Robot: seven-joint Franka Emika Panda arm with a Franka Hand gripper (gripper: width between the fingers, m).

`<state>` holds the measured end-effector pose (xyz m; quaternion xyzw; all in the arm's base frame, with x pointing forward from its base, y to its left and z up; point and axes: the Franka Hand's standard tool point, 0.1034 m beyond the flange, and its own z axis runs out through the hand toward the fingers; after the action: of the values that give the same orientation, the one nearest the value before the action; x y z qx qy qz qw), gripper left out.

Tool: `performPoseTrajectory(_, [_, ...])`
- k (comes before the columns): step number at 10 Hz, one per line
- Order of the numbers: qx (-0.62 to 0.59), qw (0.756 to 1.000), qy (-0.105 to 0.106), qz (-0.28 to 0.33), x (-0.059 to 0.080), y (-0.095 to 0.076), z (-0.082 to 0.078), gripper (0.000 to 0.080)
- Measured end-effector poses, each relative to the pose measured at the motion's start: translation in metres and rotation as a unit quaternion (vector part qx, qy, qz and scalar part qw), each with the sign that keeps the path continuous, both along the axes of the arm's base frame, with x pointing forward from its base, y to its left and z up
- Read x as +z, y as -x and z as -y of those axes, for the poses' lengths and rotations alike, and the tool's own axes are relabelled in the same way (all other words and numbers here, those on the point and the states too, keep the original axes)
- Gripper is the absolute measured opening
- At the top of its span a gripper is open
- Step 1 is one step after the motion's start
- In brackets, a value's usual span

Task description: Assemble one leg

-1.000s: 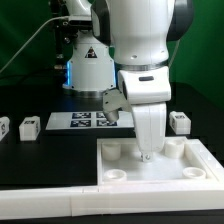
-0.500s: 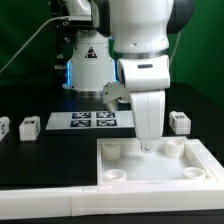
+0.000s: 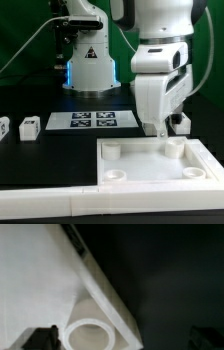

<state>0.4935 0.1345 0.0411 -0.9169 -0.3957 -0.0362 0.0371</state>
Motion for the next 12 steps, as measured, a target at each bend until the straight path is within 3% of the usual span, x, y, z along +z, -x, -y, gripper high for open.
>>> performPoseTrajectory(3, [-0.157,0.987,-0.018,-0.016,-0.001,0.002,-0.004,0.0648])
performPoseTrajectory(5, [-0.308,0.950,-0.027,-0.042,-0.001,0.009,-0.010,0.0648])
performPoseTrajectory(7, [-0.310,0.949,-0.023,-0.045,0.008,0.022,-0.032,0.0648])
performPoseTrajectory(10, [-0.302,0.949,0.001,-0.085,0.005,0.035,-0.034,0.0648])
performPoseTrajectory(12, [-0.293,0.941,0.043,-0.165,0.007,0.039,-0.035,0.0648])
